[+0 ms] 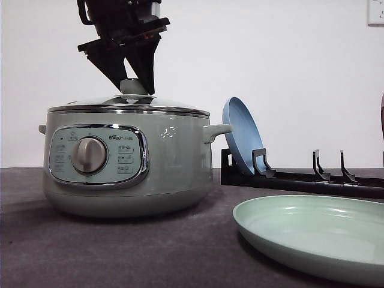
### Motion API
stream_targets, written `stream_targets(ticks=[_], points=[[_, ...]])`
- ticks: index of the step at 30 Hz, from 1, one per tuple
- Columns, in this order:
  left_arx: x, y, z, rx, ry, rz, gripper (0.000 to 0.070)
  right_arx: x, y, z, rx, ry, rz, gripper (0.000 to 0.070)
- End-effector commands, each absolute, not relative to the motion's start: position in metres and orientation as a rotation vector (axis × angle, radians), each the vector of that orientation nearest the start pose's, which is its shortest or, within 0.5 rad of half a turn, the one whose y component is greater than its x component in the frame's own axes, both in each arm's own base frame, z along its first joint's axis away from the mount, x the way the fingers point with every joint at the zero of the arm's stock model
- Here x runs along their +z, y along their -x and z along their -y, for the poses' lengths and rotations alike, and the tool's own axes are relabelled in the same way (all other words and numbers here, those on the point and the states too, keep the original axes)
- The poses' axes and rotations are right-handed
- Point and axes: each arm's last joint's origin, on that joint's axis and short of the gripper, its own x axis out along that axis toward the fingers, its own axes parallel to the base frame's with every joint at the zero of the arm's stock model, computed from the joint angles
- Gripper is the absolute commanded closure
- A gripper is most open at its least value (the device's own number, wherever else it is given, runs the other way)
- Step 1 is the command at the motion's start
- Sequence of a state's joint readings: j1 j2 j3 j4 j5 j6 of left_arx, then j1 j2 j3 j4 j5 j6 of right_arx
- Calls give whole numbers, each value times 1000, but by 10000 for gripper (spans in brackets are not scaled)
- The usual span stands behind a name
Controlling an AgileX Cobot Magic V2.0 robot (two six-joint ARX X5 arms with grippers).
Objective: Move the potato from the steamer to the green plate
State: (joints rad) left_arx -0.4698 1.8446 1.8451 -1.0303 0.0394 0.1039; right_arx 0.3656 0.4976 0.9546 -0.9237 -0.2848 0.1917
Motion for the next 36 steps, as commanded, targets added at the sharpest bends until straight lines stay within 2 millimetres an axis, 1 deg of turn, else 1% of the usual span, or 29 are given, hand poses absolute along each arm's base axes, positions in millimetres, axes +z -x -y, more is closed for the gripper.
stream_targets(ticks=[1, 10, 15, 19, 25, 30, 36], points=[[345, -345, 177, -499, -305, -965, 691, 351, -60, -32, 591, -172, -522, 8], [391, -332, 171, -498, -287, -893, 691, 351, -60, -32, 591, -172, -524, 8], [411, -326, 167, -499, -281, -864, 691, 351, -59, -32, 591, -172, -526, 8], [418, -323, 166, -498, -276, -844, 691, 351, -59, -32, 591, -172, -527, 8], [419, -324, 160, -480, -279, -850, 691, 351, -59, -32, 588, -171, -528, 8], [423, -329, 140, -389, -275, -842, 691, 351, -59, -32, 588, -171, -528, 8], [429, -336, 101, -284, -224, -838, 690, 351, -59, -32, 588, -171, -529, 8]])
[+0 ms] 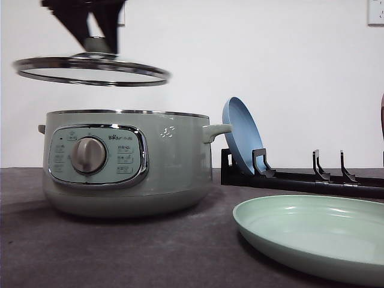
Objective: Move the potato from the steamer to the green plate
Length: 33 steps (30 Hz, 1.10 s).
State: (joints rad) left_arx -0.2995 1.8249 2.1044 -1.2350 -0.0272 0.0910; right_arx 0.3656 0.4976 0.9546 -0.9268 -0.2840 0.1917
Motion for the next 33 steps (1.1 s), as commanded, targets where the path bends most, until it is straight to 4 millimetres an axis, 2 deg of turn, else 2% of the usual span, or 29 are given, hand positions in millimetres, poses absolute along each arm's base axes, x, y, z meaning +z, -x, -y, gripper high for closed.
stream_targets(ticks=[1, 7, 13, 17, 20, 22, 28, 33], points=[[430, -338, 94, -263, -213, -839, 690, 351, -59, -32, 588, -171, -529, 8], [432, -344, 53, -147, -147, -845, 690, 351, -59, -32, 589, -170, -529, 8], [432, -347, 21, -57, -98, -854, 690, 351, -59, -32, 589, -170, -530, 8], [432, -348, 8, -20, -80, -856, 690, 351, -60, -32, 598, -172, -533, 10], [432, -348, 3, -7, -73, -856, 690, 350, -65, -35, 615, -175, -556, 55], [432, -348, 1, -2, -71, -856, 690, 349, -72, -39, 650, -183, -595, 84], [432, -348, 1, -3, -72, -856, 690, 350, -110, -58, 737, -159, -725, 86], [432, -348, 1, -3, -72, -856, 690, 357, -148, -86, 795, -89, -810, 86]])
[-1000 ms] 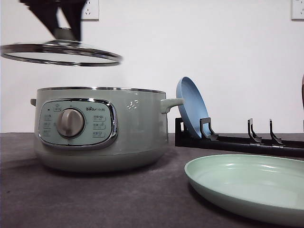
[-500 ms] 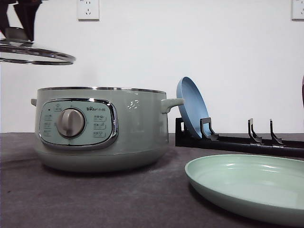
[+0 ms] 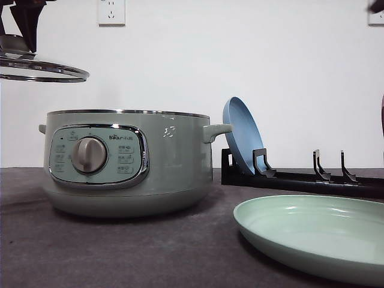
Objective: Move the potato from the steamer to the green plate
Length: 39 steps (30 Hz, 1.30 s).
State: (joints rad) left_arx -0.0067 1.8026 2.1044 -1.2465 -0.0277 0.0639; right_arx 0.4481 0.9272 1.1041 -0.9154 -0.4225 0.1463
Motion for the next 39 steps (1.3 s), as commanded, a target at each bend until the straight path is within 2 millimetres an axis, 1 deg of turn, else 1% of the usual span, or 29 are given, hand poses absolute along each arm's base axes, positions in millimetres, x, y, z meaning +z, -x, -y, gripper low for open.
stream_targets(ticks=[1, 4, 13, 17, 21, 24, 29, 35, 39], points=[[432, -348, 1, -3, -72, -856, 690, 358, -157, -94, 807, -75, -832, 86], [432, -348, 1, -3, -72, -856, 690, 362, -185, -118, 849, -21, -876, 85], [432, -348, 1, -3, -72, -856, 690, 367, -254, -200, 946, 117, -969, 83], [432, -348, 1, -2, -71, -856, 690, 362, -279, -234, 959, 195, -988, 82], [432, -348, 1, -2, -71, -856, 690, 351, -303, -263, 969, 235, -992, 82], [432, -348, 1, -2, -70, -855, 690, 339, -321, -279, 972, 245, -990, 82], [432, -348, 1, -2, -70, -856, 690, 315, -342, -301, 1002, 286, -958, 82], [432, -348, 1, -2, -70, -856, 690, 284, -355, -318, 996, 365, -930, 82], [432, -348, 1, -2, -70, -856, 690, 271, -360, -326, 1004, 367, -924, 82]])
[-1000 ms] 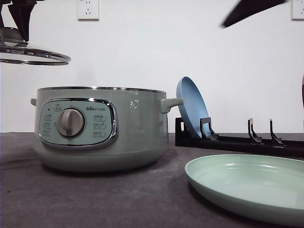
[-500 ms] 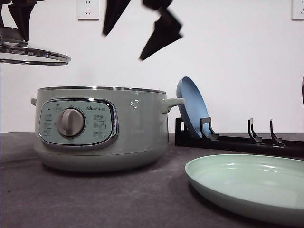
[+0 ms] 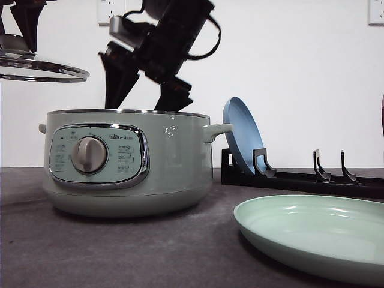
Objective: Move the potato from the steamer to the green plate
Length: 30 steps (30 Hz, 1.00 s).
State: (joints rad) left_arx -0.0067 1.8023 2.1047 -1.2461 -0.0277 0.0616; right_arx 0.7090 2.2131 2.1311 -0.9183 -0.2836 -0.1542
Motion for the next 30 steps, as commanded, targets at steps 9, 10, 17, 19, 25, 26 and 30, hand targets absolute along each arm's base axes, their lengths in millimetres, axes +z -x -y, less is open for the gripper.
stream_targets(ticks=[9, 10, 17, 19, 25, 26, 30], points=[[431, -348, 1, -2, -70, -855, 690, 253, -369, -337, 987, 380, -885, 82], [431, -348, 1, -1, -70, -855, 690, 250, -369, -338, 986, 380, -889, 82], [432, -348, -1, 4, -68, -853, 690, 232, -373, -340, 981, 389, -936, 83], [432, -348, -1, 4, -68, -852, 690, 229, -373, -341, 981, 390, -940, 83], [432, -348, -1, 5, -67, -852, 690, 226, -374, -342, 980, 393, -950, 93], [432, -348, -1, 5, -67, -852, 690, 224, -374, -342, 980, 393, -954, 107], [432, -348, -1, 5, -67, -852, 690, 219, -374, -342, 978, 393, -973, 212]])
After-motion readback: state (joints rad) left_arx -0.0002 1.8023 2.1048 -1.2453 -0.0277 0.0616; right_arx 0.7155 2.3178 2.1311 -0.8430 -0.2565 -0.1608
